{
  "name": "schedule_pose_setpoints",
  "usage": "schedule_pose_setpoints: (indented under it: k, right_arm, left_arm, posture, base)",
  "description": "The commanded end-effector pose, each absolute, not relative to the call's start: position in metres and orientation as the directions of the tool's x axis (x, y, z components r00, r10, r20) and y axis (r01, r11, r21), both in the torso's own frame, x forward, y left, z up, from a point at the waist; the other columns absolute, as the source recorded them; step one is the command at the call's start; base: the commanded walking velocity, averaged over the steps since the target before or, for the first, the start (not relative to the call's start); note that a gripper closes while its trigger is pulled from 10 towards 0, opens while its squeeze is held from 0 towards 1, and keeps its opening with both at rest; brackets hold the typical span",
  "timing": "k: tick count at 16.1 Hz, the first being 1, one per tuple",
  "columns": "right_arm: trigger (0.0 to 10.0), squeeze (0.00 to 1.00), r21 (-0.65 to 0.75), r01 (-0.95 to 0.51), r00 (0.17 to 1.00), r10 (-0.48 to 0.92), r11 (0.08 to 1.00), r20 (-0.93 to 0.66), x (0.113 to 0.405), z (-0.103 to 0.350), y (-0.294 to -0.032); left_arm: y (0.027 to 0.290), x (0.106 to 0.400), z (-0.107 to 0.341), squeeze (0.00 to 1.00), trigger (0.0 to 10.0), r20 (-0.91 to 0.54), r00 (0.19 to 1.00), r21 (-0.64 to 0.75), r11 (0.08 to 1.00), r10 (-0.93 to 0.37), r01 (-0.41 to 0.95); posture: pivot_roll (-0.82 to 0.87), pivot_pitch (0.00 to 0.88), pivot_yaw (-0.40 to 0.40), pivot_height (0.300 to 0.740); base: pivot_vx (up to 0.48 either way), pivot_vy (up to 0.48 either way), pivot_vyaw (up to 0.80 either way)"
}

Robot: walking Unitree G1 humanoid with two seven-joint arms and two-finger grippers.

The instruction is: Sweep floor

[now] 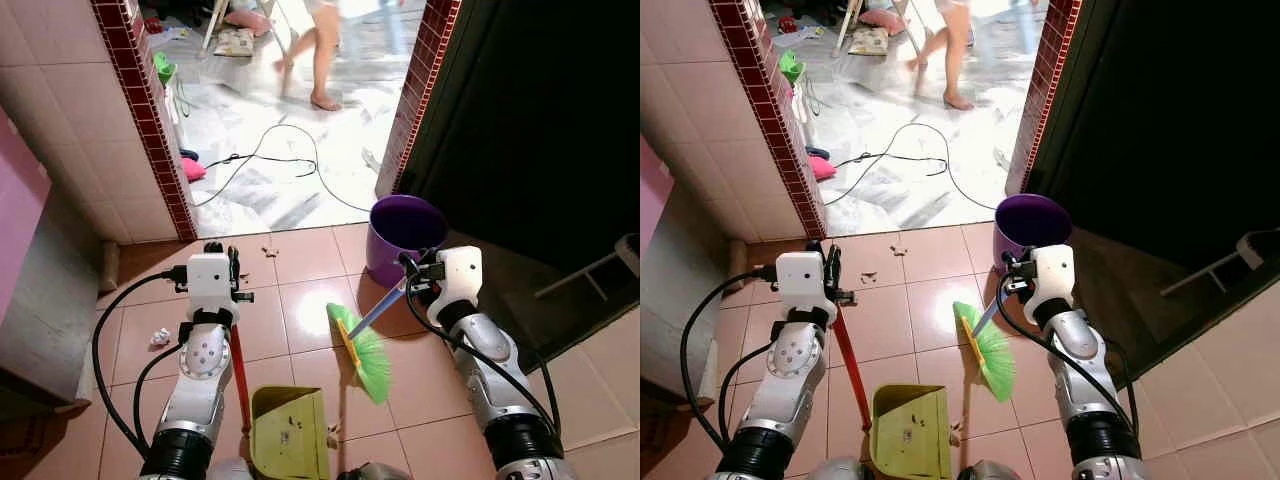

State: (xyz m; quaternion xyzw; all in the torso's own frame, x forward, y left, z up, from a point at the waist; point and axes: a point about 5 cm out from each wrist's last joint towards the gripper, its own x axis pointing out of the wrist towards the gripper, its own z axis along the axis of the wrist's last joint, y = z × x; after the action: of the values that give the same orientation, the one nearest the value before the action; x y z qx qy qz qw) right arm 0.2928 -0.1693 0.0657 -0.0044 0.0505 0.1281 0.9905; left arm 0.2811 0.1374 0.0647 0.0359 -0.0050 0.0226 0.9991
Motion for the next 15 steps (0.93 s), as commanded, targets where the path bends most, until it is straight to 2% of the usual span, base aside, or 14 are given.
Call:
schedule_pose_setpoints:
  k: [1, 15]
  right_arm:
    - [10.0, 0.0, 0.023, -0.25, 0.959, 0.251, 0.968, -0.132, 0.2919, 0.0596, -0.1686]
    - [10.0, 0.0, 0.007, -0.253, 0.959, 0.252, 0.967, -0.132, 0.2916, 0.0596, -0.1735]
  left_arm:
    - [0.1365, 0.2801, 0.0576, 0.0, 10.0, -0.028, 0.999, 0.105, 0.994, 0.023, -0.02]
    - [0.1313, 0.2819, 0.0588, 0.0, 10.0, -0.019, 1.0, 0.097, 0.995, 0.018, -0.016]
  posture:
    - [-0.07, 0.0, -0.044, 0.74]
    - [-0.08, 0.0, -0.046, 0.74]
  base:
    - [0.0, 0.0, 0.0]
    - [0.0, 0.0, 0.0]
